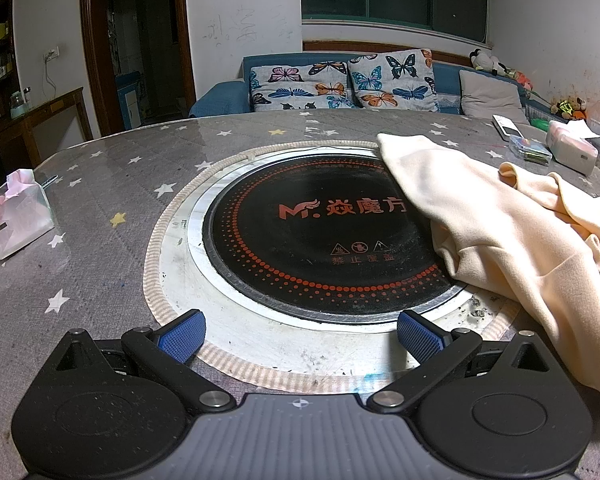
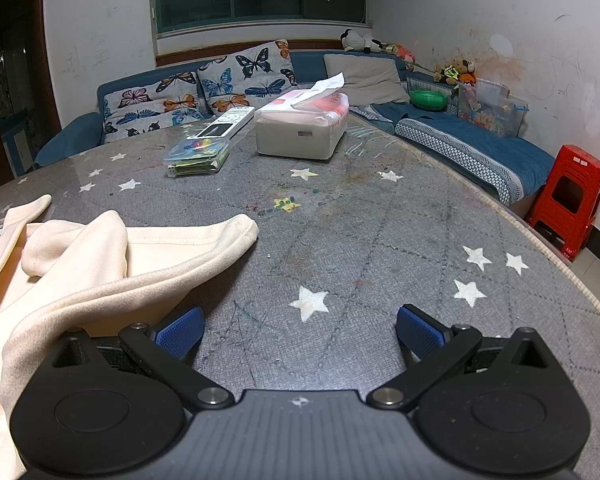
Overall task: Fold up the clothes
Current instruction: 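Move both grippers toward the crumpled cream sweatshirt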
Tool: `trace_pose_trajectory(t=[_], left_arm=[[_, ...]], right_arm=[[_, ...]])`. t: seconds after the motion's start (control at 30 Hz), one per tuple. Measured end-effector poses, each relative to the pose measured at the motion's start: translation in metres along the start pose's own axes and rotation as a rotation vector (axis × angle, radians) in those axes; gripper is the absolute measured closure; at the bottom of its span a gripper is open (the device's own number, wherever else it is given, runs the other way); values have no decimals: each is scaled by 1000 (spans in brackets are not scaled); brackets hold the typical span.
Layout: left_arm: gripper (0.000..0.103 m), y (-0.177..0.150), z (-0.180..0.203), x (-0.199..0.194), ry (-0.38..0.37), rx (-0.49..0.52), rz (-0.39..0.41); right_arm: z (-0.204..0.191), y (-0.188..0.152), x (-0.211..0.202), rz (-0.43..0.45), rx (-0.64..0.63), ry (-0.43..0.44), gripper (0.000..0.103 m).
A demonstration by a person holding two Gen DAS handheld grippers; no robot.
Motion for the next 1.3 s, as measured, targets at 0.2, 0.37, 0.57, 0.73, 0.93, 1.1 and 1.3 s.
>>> trace_pose_trajectory(t=[0.2,0.37,0.57,0.73,0.93,1.1,1.3], left_arm=[[0,0,0,1,0,1,0],[0,0,0,0,1,1,-3],[0,2,3,-2,8,-5,-19],[0,4,7,-7,0,-7,-21],[0,9,18,-18,-29,-1,-10],[0,11,30,-26,-57,0,-7],[0,12,43,-36,-77,14,-3]], right_arm=[[0,0,-3,-3,1,1,0],[-1,-2,-10,-10,-15,13,0],[5,-7,-23,-30,-16,33,0],[9,-8,-39,-22,-33,37,0],[13,-11,-53,-26,-33,54,0],[8,-13,-67,-18,-56,74,0],[3,-16,-80,-13,-78,104,0]])
Point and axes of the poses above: each gripper's, at about its wrist camera, not at the fingertips, and x roughly the way its jaws point, z to its right, y to its top, the point moved 6 cm from there along x, roughly the way its jaws point, and after that the axes turned 8 degrees about x, right-handed, at the moved point
